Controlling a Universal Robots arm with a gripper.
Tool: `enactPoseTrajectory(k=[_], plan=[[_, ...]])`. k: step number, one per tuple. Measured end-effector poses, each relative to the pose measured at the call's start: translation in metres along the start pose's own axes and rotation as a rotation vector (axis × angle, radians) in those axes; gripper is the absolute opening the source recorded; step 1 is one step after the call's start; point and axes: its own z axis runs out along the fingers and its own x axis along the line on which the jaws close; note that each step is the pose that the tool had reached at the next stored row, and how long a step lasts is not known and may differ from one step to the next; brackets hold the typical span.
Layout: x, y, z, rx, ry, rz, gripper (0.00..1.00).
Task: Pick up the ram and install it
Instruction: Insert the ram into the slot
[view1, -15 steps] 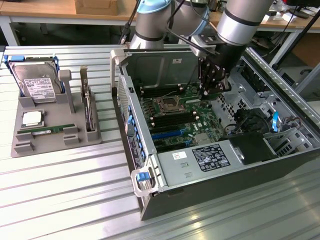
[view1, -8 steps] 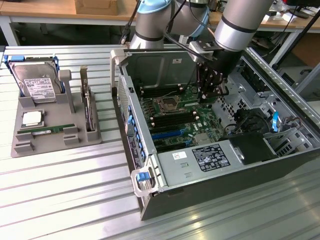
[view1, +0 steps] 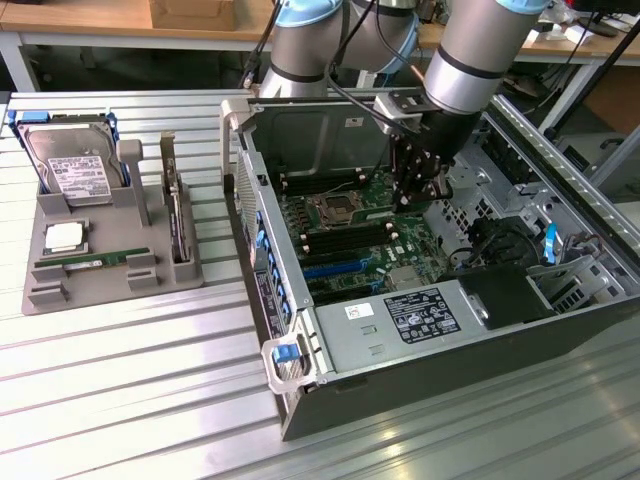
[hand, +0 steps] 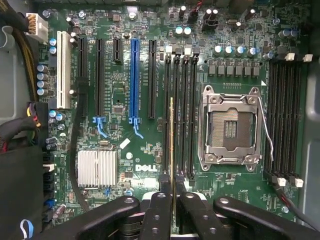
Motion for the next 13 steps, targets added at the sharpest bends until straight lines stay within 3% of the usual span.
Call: enactPoseTrajectory(k=[13], plan=[[0.000, -0.0003, 0.0220, 0.0000, 0.0000, 0.002, 0.13]])
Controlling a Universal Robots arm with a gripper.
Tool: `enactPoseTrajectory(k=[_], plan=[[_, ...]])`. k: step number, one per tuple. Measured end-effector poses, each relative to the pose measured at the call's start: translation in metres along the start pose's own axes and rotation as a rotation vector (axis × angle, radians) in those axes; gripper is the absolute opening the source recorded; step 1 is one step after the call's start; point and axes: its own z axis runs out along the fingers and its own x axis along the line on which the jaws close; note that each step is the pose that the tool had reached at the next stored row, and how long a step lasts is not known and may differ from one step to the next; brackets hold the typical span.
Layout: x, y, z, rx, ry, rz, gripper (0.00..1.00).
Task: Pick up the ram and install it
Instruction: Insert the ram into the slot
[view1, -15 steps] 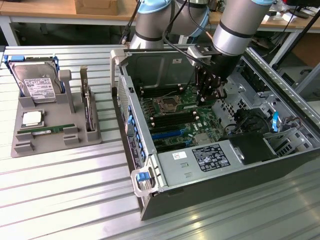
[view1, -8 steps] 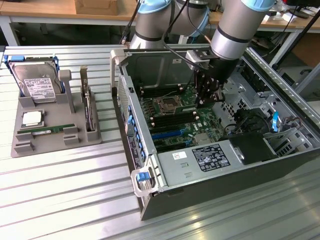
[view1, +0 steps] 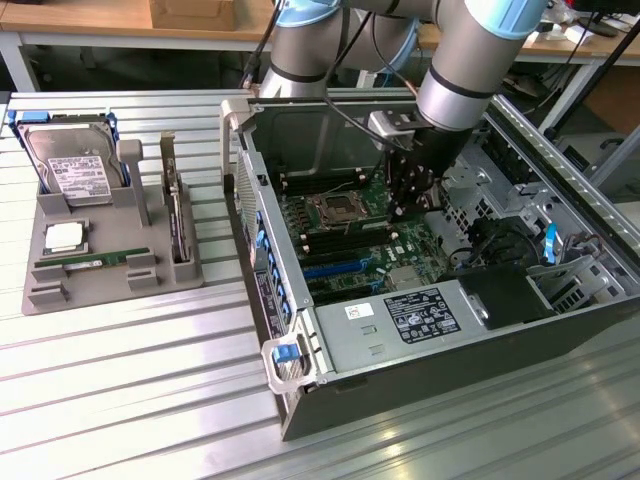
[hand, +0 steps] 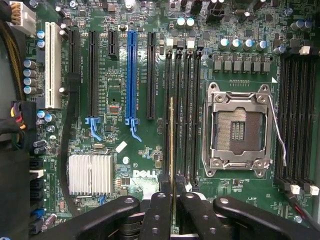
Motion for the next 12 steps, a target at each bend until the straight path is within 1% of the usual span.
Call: enactPoseTrajectory(k=[9, 12], plan=[[0.000, -0.0002, 0.0130, 0.0000, 0.0000, 0.000, 0.13], [0.000, 0.0011, 0.0147, 0.0000, 0.0003, 0.000, 0.13]])
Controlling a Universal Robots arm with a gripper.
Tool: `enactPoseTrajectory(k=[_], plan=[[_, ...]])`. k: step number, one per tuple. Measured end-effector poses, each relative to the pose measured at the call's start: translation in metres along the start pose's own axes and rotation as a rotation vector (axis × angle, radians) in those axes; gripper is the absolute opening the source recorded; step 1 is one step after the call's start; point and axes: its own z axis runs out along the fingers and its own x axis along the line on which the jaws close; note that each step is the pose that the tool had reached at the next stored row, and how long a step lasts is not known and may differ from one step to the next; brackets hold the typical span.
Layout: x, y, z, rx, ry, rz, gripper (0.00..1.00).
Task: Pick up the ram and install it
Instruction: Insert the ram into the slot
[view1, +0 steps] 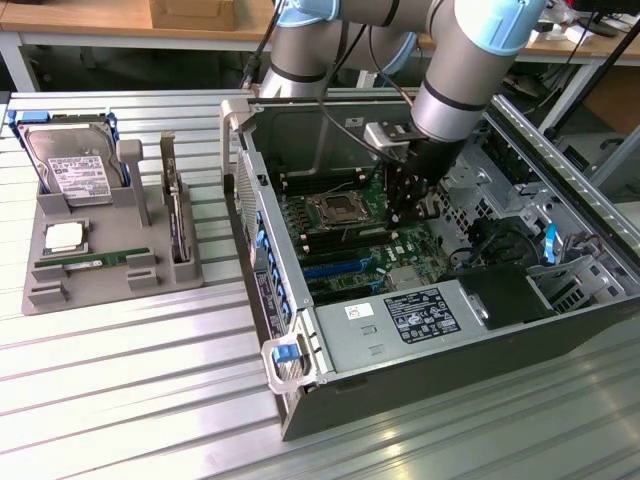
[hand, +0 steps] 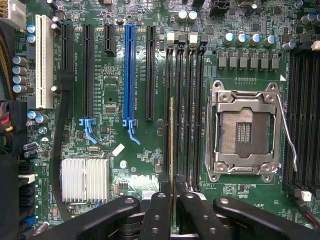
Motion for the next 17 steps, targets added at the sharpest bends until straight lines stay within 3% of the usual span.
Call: enactPoseTrajectory(k=[17], plan=[[0.000, 0.0235, 0.0059, 0.0000, 0.0006, 0.000, 0.13]])
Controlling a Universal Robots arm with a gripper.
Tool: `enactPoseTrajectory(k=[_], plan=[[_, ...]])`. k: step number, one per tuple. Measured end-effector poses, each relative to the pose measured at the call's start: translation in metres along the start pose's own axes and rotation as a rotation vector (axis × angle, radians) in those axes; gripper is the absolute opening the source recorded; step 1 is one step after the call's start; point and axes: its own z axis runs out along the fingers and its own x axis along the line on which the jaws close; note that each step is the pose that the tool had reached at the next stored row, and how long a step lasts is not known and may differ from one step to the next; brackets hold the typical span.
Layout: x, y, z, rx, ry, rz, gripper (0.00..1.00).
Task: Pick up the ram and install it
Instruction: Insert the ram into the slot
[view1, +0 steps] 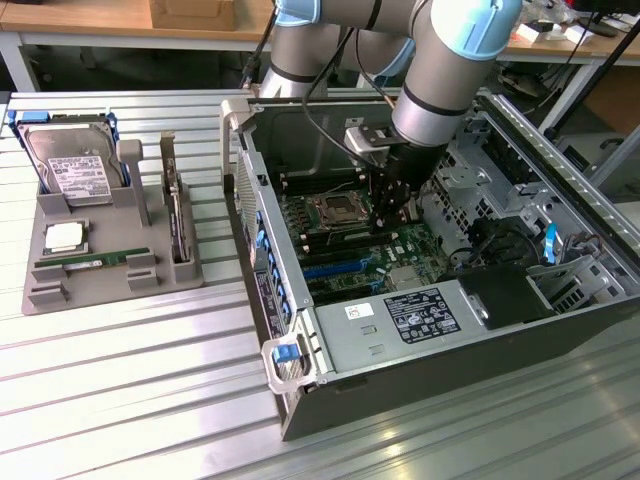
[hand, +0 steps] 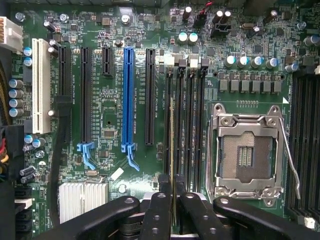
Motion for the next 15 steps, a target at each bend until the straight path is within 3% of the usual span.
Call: enactPoseTrajectory(k=[5, 10, 12, 15], plan=[[0.000, 0.0051, 0.0004, 0.0001, -0.0002, 0.000, 0.13], [0.000, 0.0065, -0.0068, 0.0005, -0.0004, 0.000, 0.13], [0.000, 0.0146, -0.0063, 0.0016, 0.0005, 0.006, 0.13], [0.000, 0.0160, -0.0049, 0.0019, 0.0081, 0.044, 0.13]])
